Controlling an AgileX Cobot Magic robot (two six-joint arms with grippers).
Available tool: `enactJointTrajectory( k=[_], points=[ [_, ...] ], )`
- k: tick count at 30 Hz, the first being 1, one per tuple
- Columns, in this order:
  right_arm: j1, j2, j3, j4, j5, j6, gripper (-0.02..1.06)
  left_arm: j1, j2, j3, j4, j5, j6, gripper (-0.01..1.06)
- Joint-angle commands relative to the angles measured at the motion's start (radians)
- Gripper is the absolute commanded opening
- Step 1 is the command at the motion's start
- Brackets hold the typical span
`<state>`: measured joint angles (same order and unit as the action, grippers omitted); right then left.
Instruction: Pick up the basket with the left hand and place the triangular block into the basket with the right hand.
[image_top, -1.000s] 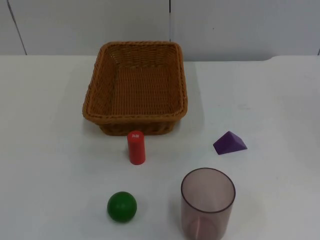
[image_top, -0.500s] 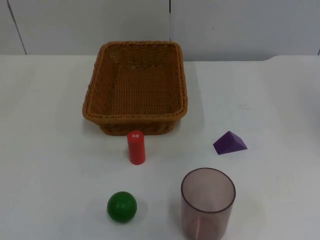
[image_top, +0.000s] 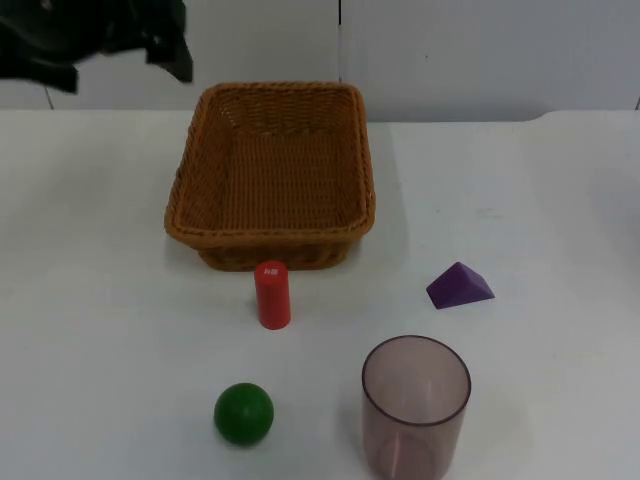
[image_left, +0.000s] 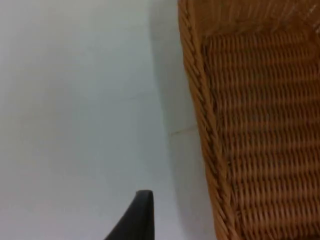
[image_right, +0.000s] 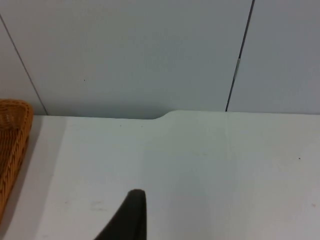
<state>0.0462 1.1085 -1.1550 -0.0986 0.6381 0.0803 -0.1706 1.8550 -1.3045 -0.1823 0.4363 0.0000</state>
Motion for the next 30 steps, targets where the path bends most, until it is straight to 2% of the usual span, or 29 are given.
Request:
enactJointTrajectory(
  k=[1, 3, 7, 13, 18, 27, 30],
  points=[
    [-0.003, -0.004, -0.01, -0.004, 0.003, -0.01, 1.05, -0.006, 0.049, -0.044, -0.019, 0.006, 0.01, 1.05],
    [-0.003, -0.004, -0.01, -0.004, 0.003, -0.011, 1.05, -0.006, 0.08, -0.073, -0.019, 0.021, 0.024, 1.05],
    [-0.003, -0.004, -0.01, -0.004, 0.003, -0.014, 1.05, -0.009, 0.226, -0.243, -0.042, 0.056, 0.029, 1.05],
    [-0.003, -0.004, -0.01, -0.004, 0.005, -0.025, 1.05, -0.009, 0.35, -0.367, -0.099, 0.091, 0.034, 1.05],
    [-0.003, -0.004, -0.01, -0.009, 0.009, -0.039, 1.05, -0.009, 0.492, -0.514, -0.105, 0.181, 0.036, 1.05],
    [-0.003, -0.004, -0.01, -0.007, 0.023, -0.052, 1.05, -0.009, 0.567, -0.545, -0.109, 0.195, 0.013, 1.04],
    [-0.003, -0.004, -0.01, -0.007, 0.023, -0.055, 1.05, -0.009, 0.58, -0.545, -0.115, 0.204, 0.013, 0.99]
  ],
)
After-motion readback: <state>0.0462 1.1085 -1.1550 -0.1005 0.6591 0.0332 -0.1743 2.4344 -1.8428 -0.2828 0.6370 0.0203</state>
